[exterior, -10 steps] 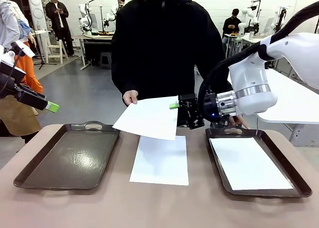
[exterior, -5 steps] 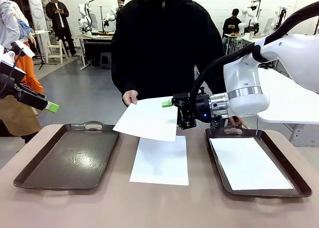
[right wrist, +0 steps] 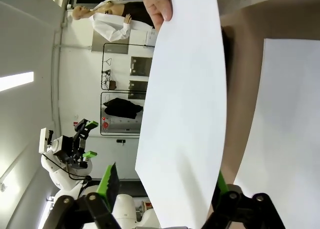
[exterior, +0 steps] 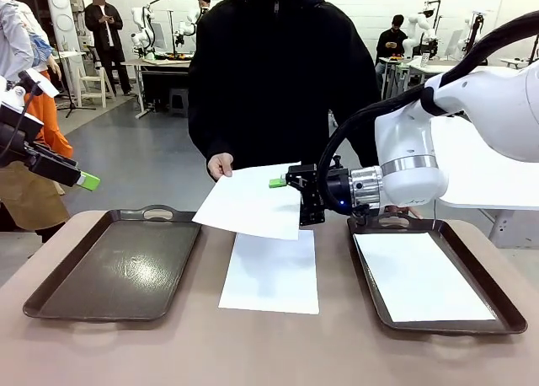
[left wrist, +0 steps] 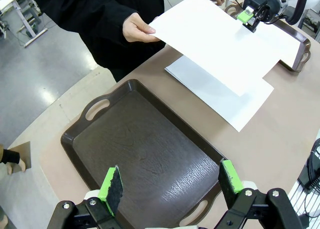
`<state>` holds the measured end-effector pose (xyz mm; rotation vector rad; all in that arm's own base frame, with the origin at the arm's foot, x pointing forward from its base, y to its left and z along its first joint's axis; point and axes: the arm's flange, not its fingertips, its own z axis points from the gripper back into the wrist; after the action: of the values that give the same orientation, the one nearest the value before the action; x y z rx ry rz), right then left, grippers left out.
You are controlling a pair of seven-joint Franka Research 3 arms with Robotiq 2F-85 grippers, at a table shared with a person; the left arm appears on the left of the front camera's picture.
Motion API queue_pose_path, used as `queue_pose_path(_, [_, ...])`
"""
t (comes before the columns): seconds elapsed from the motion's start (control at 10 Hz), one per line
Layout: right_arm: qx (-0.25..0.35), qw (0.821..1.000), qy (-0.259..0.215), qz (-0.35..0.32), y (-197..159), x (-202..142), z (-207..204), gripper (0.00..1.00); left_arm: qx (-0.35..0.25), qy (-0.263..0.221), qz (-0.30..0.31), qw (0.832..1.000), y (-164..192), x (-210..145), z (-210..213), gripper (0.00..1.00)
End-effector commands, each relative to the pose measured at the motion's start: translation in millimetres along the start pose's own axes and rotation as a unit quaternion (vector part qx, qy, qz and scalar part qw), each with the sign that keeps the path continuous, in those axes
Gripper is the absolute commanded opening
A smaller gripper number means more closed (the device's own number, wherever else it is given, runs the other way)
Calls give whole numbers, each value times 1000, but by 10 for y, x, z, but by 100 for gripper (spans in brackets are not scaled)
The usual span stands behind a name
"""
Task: Sort the A4 documents.
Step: Receive the A4 Paper.
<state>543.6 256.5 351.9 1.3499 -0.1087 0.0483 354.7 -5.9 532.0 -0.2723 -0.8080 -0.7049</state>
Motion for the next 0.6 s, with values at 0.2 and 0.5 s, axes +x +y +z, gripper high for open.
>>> queue_pose_path(0.2, [20,1000,-10,-2,-54,76,-85,44,-1,-1,1,1000,14,-11,-6,100])
queue_pose_path(0.5, [28,999,-12,-9,-92,113,-53,21,-1,-1,1,1000,14,-11,-6,100])
